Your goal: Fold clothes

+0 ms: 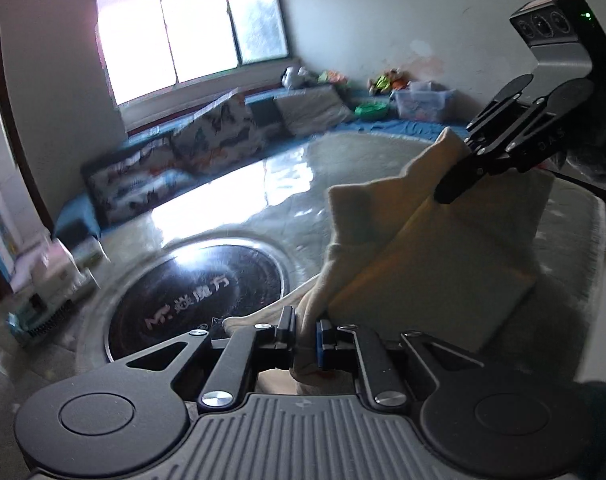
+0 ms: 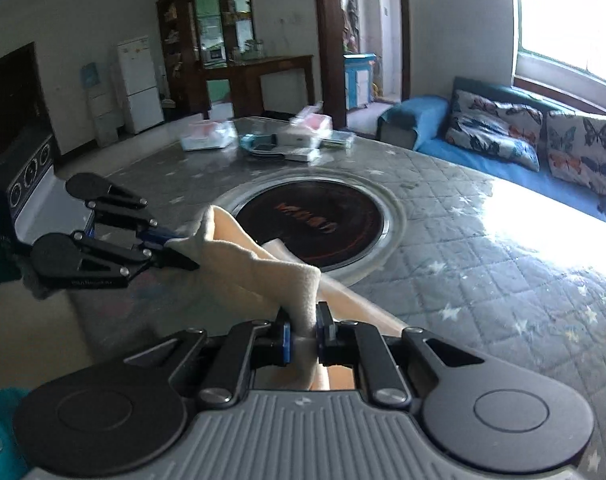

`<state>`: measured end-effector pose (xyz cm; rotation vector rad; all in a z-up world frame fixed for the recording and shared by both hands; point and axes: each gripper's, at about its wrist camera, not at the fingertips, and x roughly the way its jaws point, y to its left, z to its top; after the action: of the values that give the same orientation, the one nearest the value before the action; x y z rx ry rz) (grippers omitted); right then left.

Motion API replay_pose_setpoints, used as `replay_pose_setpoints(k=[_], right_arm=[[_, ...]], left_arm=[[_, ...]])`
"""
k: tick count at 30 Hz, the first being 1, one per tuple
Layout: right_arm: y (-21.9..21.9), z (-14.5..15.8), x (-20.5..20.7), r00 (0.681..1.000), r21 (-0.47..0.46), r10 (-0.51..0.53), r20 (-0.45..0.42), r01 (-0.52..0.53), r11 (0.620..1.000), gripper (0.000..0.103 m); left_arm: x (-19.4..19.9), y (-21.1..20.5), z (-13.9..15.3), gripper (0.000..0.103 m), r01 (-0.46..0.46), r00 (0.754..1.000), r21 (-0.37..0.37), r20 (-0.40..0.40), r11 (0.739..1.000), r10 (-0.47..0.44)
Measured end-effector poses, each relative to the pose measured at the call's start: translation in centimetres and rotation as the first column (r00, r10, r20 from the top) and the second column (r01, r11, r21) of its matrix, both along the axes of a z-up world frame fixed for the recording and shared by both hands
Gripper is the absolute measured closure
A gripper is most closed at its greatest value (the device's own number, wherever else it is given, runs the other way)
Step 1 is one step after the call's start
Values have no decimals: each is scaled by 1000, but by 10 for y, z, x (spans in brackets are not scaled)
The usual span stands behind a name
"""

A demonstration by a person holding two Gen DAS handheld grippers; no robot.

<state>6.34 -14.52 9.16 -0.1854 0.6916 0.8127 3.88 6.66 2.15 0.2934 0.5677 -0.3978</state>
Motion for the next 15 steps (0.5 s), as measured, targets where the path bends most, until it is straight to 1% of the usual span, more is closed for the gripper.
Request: replay_pose_setpoints(k=[3,8,10,11,13,14,15], right_arm=[[3,-21,28,997,15,-70,-26,70,997,91],[7,-55,70,980,33,-187,-61,189,981,85],[2,-61,69,970,31,-240,-34,241,970,85],[-2,-62,67,967,36,-253,-34,254,966,85],[-13,-62,60,961,40,-272,-40,274,961,78],[-18,-62,56,959,37,-280,-39,281,959,70],[-23,-61,50,957,32,-289,-31,290,957,69]], left_arm=[[36,0,-15,92,-62,997,-10,-47,998,61],[59,5,-32,89,-145,986,-39,-91,989,141],[62,8,-34,89,-159,984,-36,-88,987,155],[62,9,-32,89,-167,983,-42,-88,985,163],[61,12,-28,89,-183,980,-54,-87,982,178],[60,14,-25,89,-192,979,-61,-87,980,186],[57,14,-22,89,-196,978,-74,-83,978,189]])
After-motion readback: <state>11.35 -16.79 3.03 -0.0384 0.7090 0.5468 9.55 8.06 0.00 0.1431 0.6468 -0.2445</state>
